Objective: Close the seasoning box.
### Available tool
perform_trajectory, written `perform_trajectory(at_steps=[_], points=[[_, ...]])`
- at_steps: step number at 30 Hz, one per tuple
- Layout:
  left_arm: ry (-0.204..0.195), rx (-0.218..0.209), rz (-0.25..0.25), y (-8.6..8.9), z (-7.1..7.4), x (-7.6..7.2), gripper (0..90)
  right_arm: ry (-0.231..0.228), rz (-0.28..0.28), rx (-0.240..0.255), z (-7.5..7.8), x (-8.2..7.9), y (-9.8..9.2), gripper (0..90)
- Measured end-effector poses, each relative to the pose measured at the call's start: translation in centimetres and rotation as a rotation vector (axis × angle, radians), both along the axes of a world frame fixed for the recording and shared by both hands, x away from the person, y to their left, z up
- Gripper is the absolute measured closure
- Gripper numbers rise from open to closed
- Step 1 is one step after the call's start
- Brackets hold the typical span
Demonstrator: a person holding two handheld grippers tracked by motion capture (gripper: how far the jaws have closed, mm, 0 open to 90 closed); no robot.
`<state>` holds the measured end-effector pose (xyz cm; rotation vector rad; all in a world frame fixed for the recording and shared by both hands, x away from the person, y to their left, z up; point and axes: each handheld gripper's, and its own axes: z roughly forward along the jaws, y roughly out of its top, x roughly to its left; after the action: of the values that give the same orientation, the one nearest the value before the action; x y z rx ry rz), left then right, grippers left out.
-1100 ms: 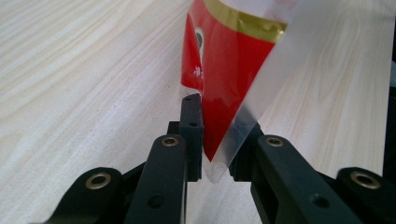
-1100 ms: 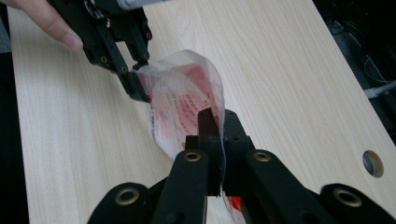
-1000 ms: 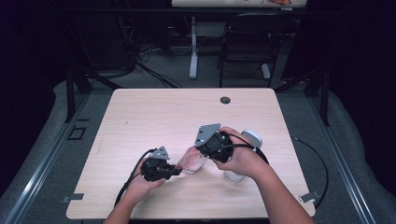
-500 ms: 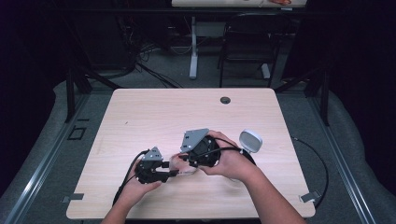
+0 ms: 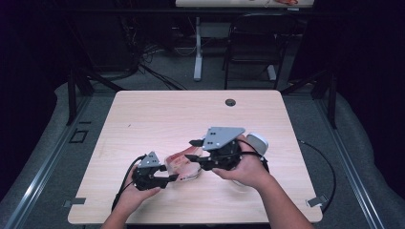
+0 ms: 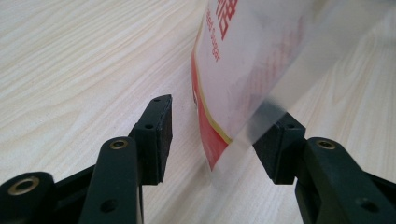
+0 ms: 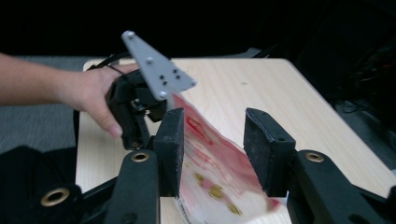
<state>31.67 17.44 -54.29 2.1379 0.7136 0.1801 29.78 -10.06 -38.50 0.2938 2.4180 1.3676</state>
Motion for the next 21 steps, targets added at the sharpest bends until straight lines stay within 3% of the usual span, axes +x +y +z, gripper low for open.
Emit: perform_trajectory(at_steps=[1,2,3,4,5,6,7,8,10,12,13,15,18,20,21], points=[[-0.009,-0.008,0.008,0.4,0.1,-0.3,50.0,-0.007,-0.043,0.066,0.0,-0.2,-2.1,58.6],[-0.009,-0.008,0.008,0.4,0.1,-0.3,49.8,-0.008,-0.078,0.099,0.0,-0.3,-3.4,58.7],[-0.01,-0.01,0.009,0.8,0.2,-0.4,49.8,-0.008,-0.078,0.099,0.0,-0.3,-3.4,58.7],[-0.012,-0.023,0.019,1.0,0.1,-0.6,48.9,-0.001,-0.12,0.143,-0.1,-0.1,-4.8,59.1],[-0.012,-0.024,0.022,1.4,0.2,-0.7,48.6,0.019,-0.168,0.188,-0.3,0.1,-6.3,60.5],[-0.012,-0.027,0.031,1.6,0.1,-0.7,48.6,0.036,-0.266,0.251,-0.7,0.5,-9.0,67.5],[-0.01,-0.027,0.038,1.9,0.1,-0.8,48.5,0.037,-0.315,0.255,-0.9,0.6,-10.2,68.8],[-0.009,-0.028,0.043,2.2,0.1,-0.8,48.5,0.037,-0.315,0.255,-0.9,0.6,-10.2,68.8],[-0.015,-0.034,0.057,2.9,0.2,-0.9,48.4,0.04,-0.456,0.246,-2.0,1.0,-13.2,78.3],[-0.015,-0.036,0.062,3.0,0.2,-1.0,48.4,0.055,-0.528,0.259,-2.8,1.3,-14.8,83.1],[-0.016,-0.039,0.067,3.2,0.2,-1.0,48.4,0.055,-0.528,0.259,-2.8,1.3,-14.8,83.1],[-0.022,-0.042,0.076,3.5,0.2,-1.1,48.4,0.06,-0.596,0.247,-3.7,1.6,-16.2,84.8],[-0.027,-0.06,0.087,4.0,0.4,-1.3,48.4,0.109,-0.678,0.26,-5.5,2.3,-17.9,86.7],[-0.031,-0.061,0.085,4.1,0.4,-1.4,48.5,0.115,-0.696,0.262,-5.9,2.4,-18.1,87.1],[-0.027,-0.063,0.089,4.2,0.5,-1.5,48.4,0.142,-0.707,0.256,-6.7,2.5,-18.5,87.2]])
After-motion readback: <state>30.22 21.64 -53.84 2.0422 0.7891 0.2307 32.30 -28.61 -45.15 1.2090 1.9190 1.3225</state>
